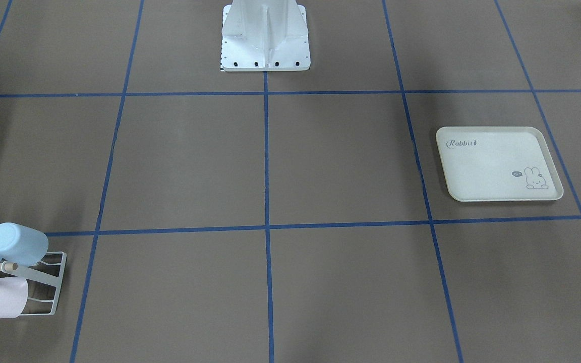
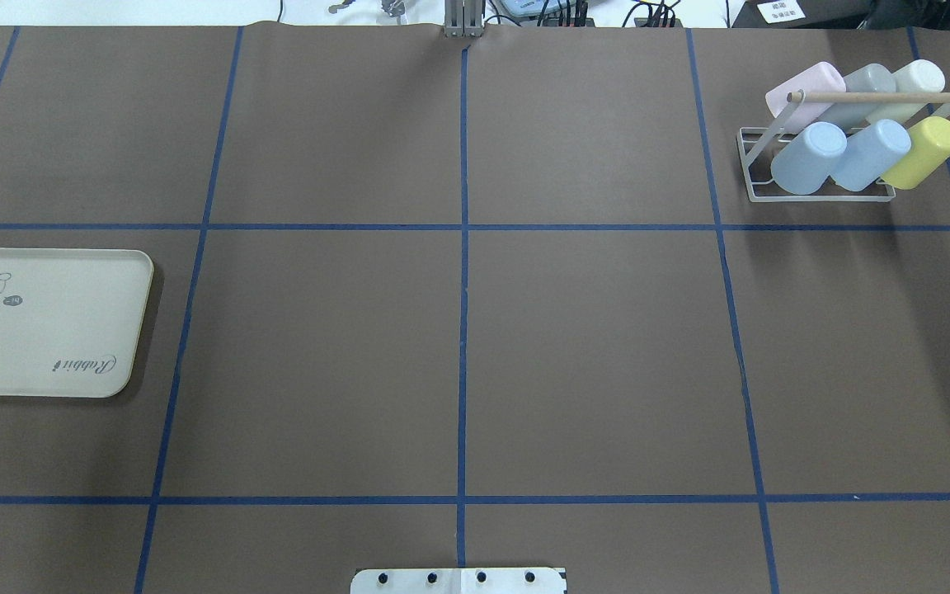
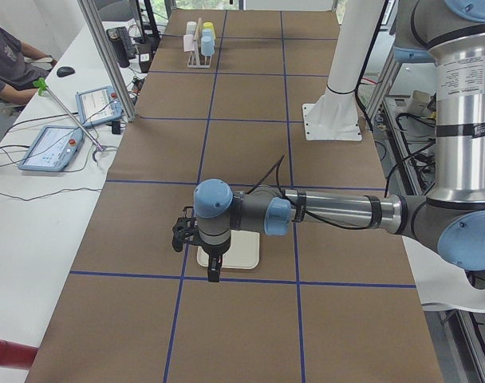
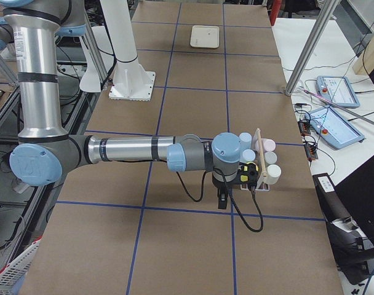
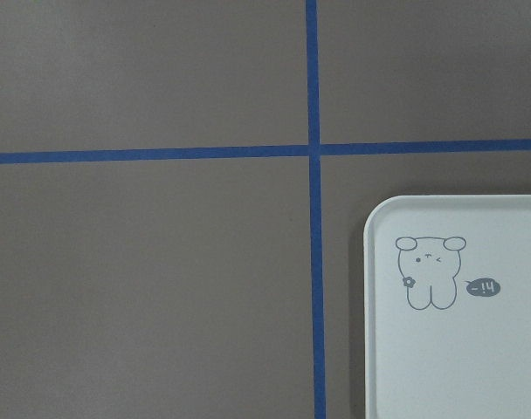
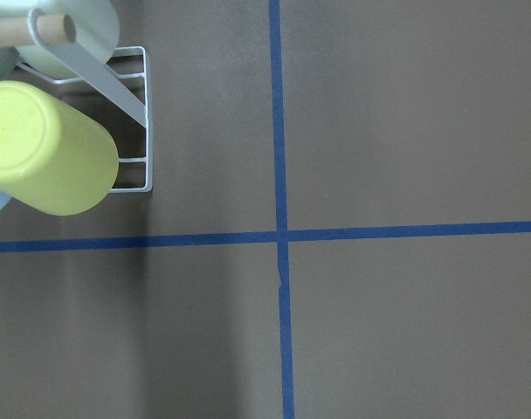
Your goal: Transfer IKEA cup to right arm and place on rack
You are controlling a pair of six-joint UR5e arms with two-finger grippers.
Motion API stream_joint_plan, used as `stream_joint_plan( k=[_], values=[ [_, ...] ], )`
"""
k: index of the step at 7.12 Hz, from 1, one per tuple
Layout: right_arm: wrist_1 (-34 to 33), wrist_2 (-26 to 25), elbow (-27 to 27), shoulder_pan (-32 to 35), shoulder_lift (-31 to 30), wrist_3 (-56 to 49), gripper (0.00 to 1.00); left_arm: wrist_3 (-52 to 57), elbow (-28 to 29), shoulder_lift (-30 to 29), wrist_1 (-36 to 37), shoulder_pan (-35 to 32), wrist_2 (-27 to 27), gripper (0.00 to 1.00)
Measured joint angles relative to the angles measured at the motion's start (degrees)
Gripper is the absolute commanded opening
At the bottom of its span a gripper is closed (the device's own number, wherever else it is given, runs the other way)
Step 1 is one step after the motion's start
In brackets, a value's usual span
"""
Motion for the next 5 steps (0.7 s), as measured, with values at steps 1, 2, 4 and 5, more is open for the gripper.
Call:
stream_joint_plan(
  k=[1,2,4,5],
  values=[
    [0.0,0.0,0.0,-0.1,0.0,0.5,1.0,0.0,-0.1,0.0,0.0,-0.1,-0.8,1.0],
    [0.0,0.0,0.0,-0.1,0.0,1.2,1.0,0.0,-0.1,0.1,0.0,-0.1,-1.5,1.0],
    [0.1,0.0,-0.1,-0.2,0.0,1.7,1.0,0.0,-0.1,0.1,0.0,-0.2,-2.0,1.0],
    [0.1,0.0,-0.1,-0.2,0.0,1.8,1.0,0.0,-0.1,0.1,0.0,-0.2,-2.1,1.0]
  ],
)
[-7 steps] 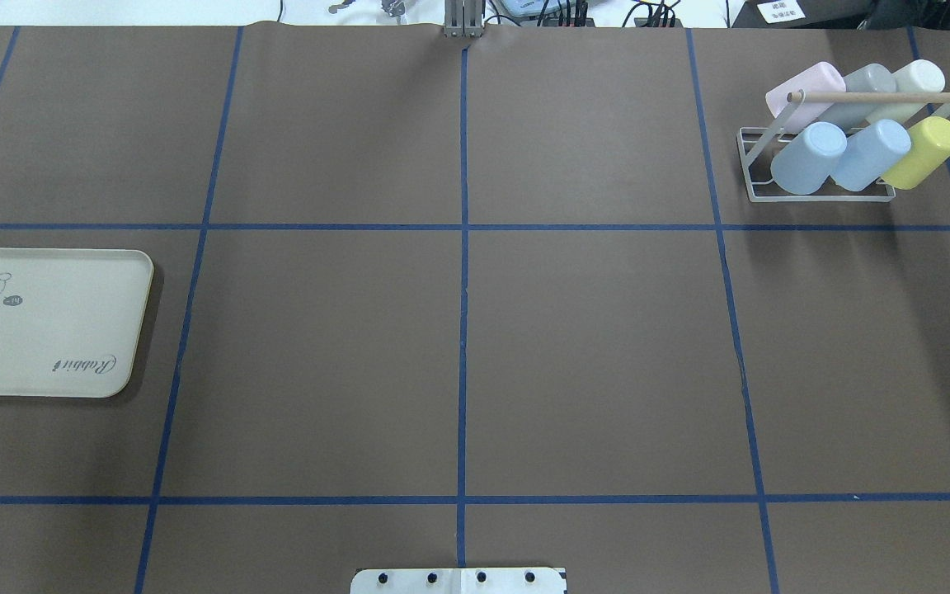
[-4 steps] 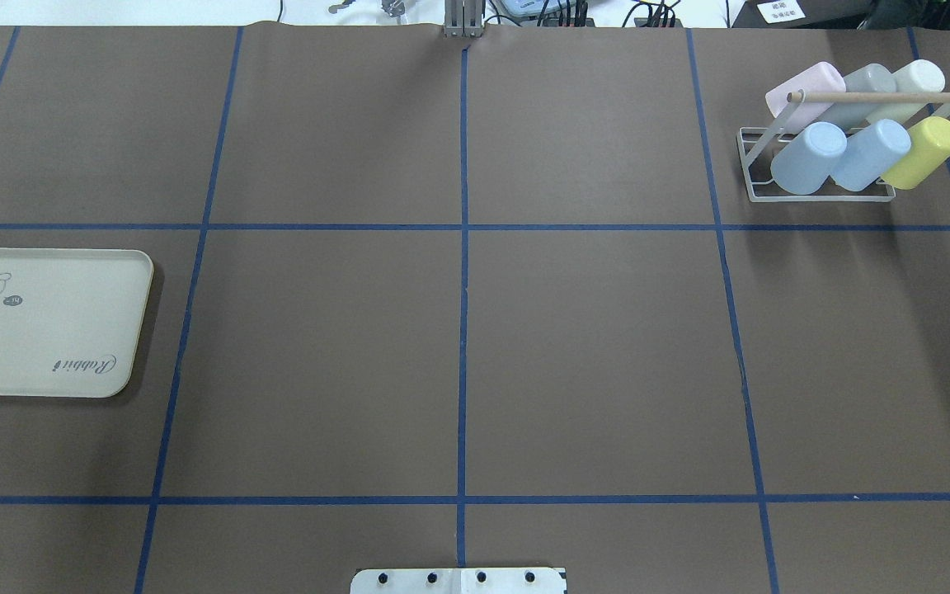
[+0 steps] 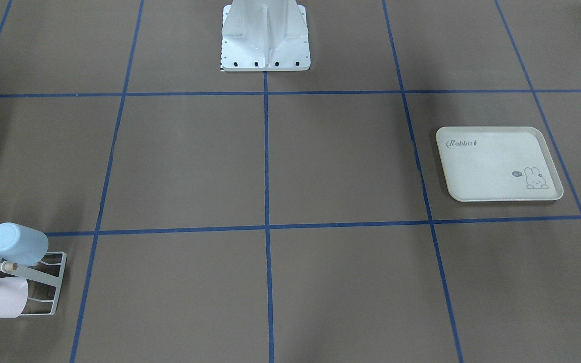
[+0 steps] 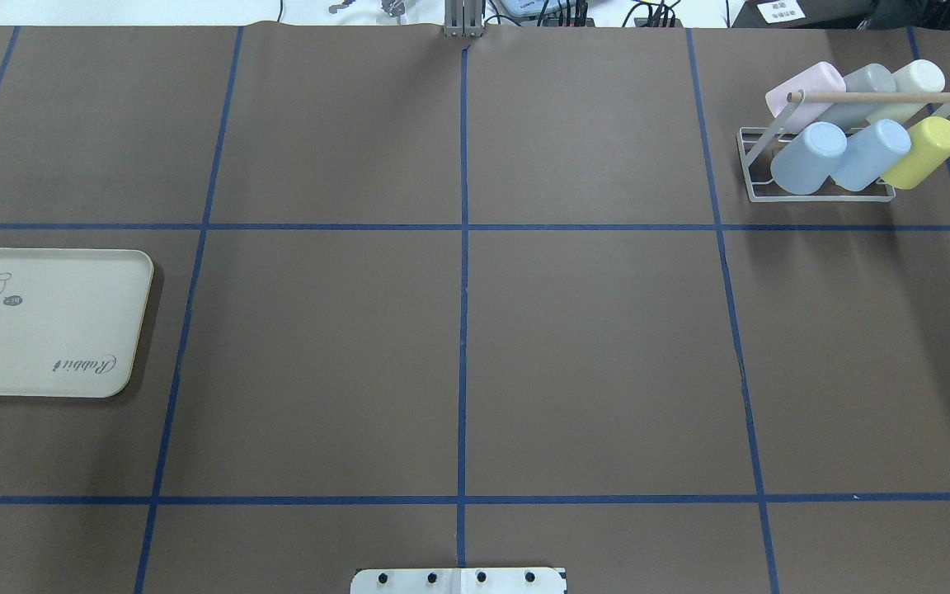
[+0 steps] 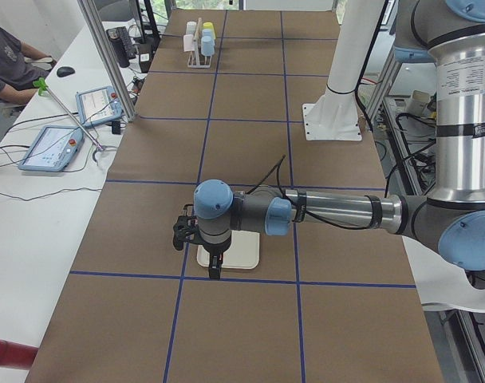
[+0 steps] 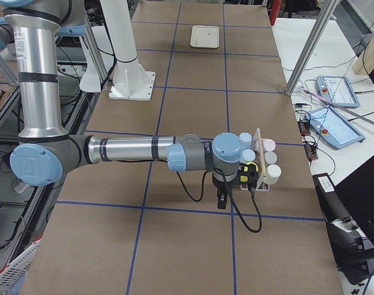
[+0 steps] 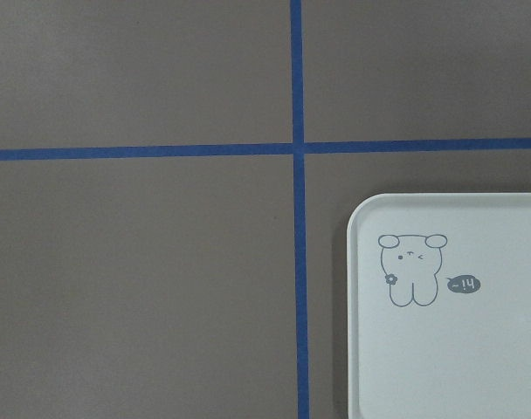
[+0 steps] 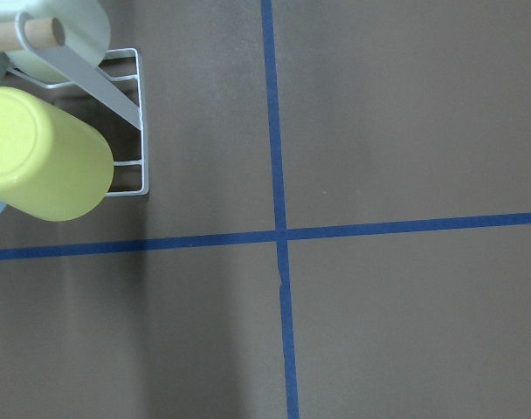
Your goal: Transfer IKEA cup to right arm and place on rack
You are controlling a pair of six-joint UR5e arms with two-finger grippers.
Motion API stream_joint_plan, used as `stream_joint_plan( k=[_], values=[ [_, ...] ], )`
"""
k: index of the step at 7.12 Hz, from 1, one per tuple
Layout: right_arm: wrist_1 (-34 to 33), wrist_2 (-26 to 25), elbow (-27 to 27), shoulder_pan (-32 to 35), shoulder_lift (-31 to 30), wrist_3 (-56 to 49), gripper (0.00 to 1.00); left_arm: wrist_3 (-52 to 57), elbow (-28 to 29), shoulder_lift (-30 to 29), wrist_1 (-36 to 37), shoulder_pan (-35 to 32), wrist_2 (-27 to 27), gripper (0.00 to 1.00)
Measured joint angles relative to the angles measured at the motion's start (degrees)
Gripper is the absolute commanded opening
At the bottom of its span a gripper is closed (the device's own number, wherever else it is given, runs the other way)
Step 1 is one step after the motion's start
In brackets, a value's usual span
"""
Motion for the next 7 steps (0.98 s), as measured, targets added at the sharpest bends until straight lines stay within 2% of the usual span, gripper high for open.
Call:
stream_joint_plan(
  k=[7],
  values=[
    [0.3,0.1,-0.3,-1.0,0.0,0.0,1.0,0.0,0.2,0.0,0.0,0.1,-0.1,1.0]
  ],
)
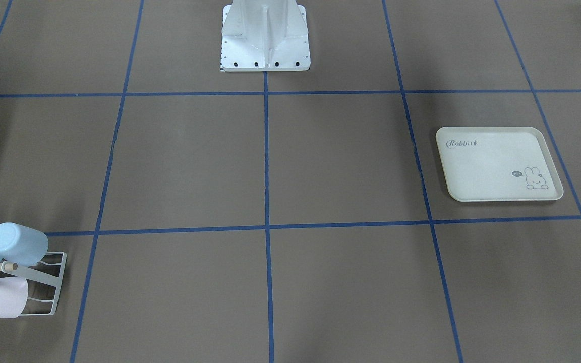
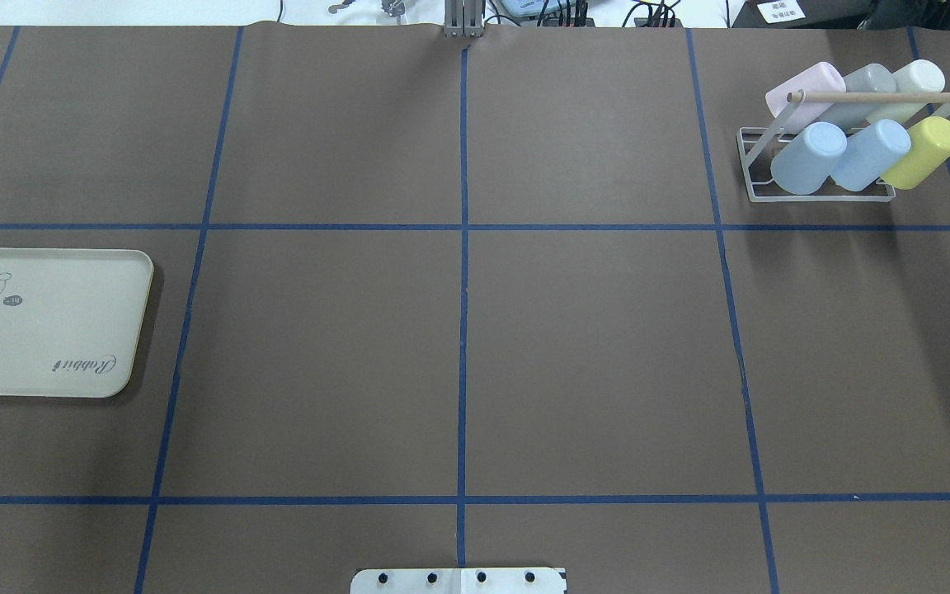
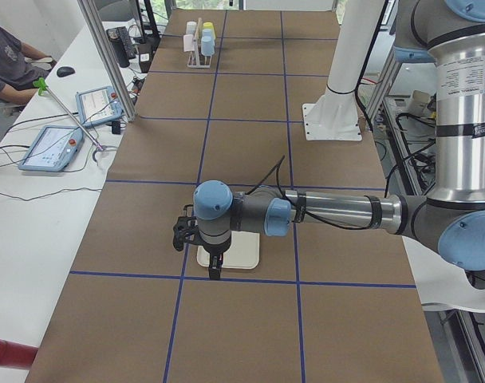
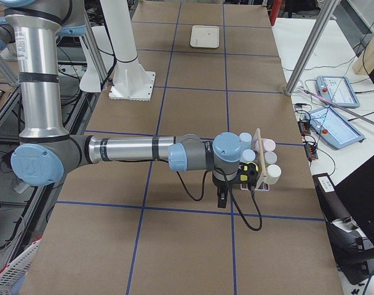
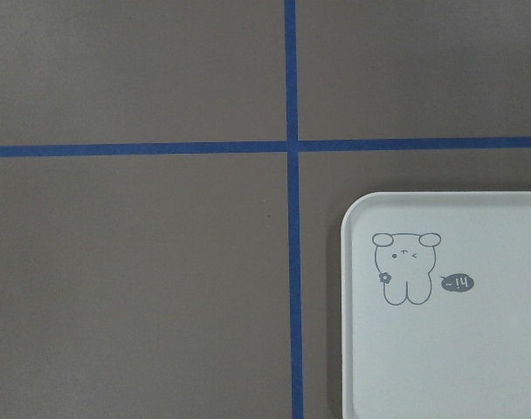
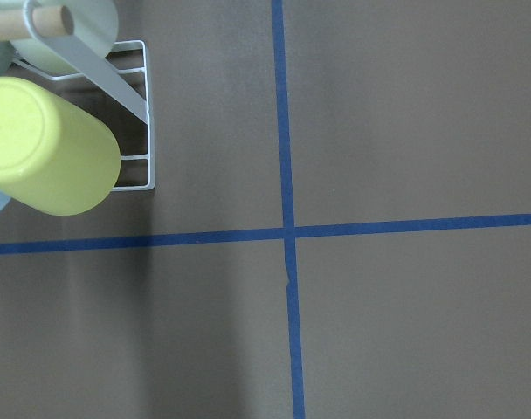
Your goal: Transfer IKEA cup to right arm and place on rack
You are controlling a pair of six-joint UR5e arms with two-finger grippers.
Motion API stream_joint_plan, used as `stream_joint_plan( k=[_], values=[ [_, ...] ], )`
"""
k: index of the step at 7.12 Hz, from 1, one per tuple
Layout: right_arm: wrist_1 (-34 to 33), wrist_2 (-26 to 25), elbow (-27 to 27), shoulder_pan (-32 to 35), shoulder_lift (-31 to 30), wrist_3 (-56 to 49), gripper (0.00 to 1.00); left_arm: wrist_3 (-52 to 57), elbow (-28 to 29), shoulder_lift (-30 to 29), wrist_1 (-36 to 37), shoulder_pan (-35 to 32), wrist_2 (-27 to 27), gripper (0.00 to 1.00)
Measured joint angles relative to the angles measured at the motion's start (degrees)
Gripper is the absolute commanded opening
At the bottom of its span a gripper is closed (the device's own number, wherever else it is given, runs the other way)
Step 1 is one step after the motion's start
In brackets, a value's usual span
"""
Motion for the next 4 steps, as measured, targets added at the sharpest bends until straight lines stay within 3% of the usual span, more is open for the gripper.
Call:
stream_joint_plan(
  k=[4],
  values=[
    [0.1,0.6,-0.8,-0.4,0.1,0.0,1.0,0.0,-0.7,0.9,-0.1,-0.1,0.0,1.0]
  ],
)
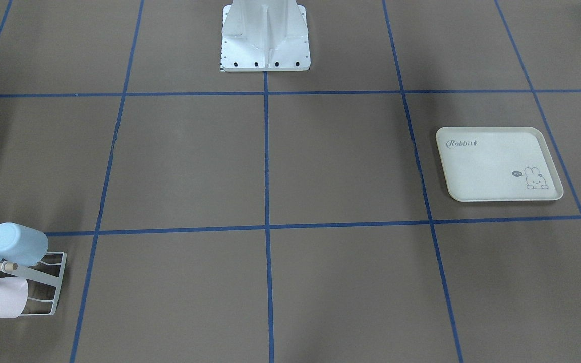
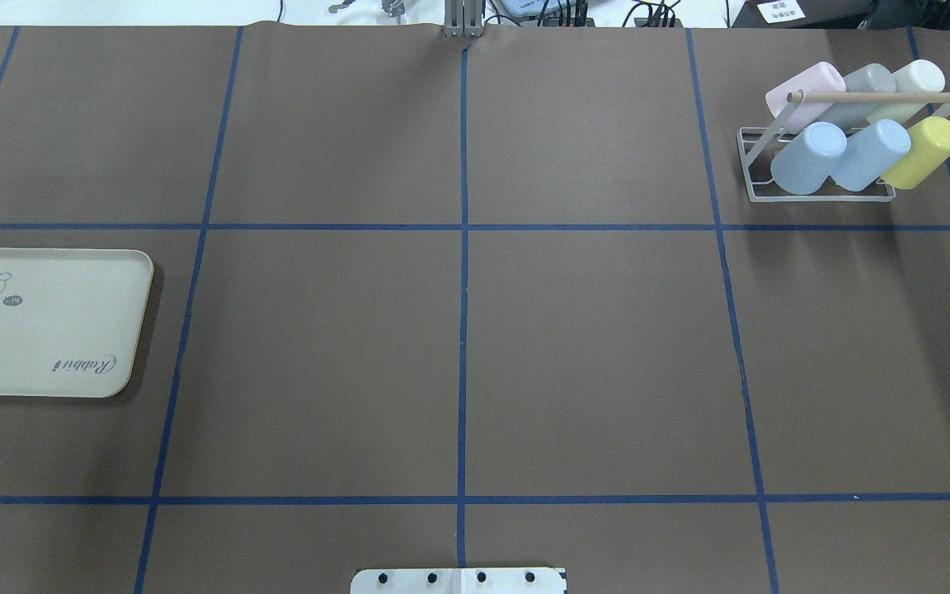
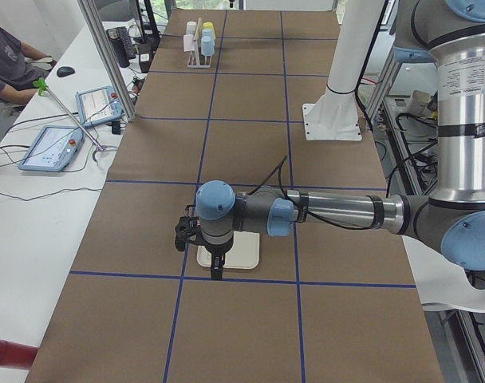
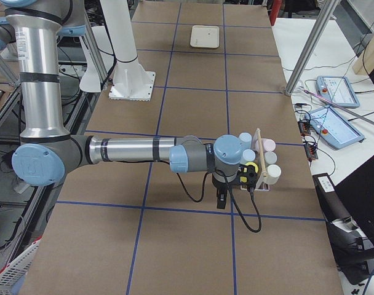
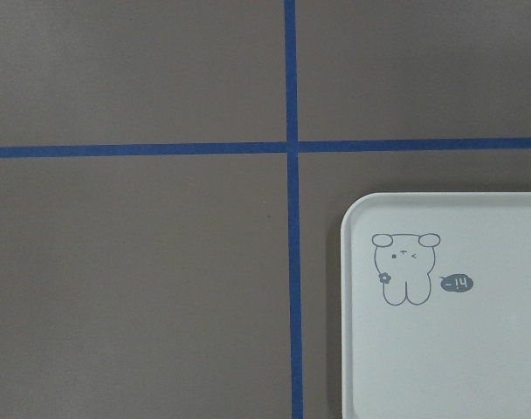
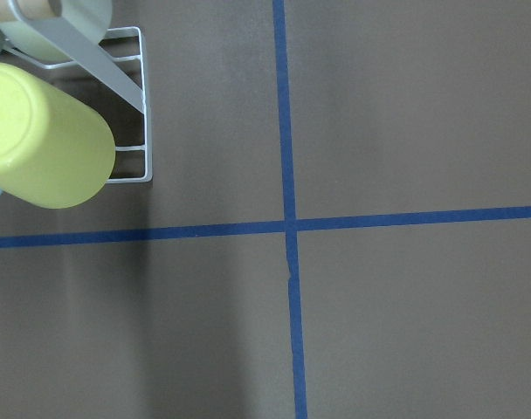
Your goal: Transfer IKEA cup to right arm and place on rack
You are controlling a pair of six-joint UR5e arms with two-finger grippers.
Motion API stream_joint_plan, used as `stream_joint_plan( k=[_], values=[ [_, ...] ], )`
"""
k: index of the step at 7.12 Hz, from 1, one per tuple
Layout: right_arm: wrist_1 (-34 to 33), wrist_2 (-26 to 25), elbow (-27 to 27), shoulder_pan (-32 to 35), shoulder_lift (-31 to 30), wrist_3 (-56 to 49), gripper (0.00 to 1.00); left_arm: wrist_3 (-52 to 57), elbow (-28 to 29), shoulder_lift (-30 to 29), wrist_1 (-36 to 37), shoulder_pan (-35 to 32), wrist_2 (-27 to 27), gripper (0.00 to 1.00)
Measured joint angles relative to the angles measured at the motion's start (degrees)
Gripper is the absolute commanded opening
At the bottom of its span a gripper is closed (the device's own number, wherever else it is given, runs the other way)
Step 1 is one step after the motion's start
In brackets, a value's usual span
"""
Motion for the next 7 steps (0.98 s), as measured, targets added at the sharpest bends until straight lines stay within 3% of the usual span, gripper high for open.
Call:
stream_joint_plan(
  k=[4,7],
  values=[
    [0.0,0.5,-0.7,-0.3,0.6,0.1,1.0,-0.1,2.2,-2.6,0.0,0.2,0.4,1.0],
    [0.1,0.4,-5.3,-0.6,4.8,-0.1,1.0,-0.3,2.9,-3.6,0.0,0.2,0.5,1.0]
  ],
)
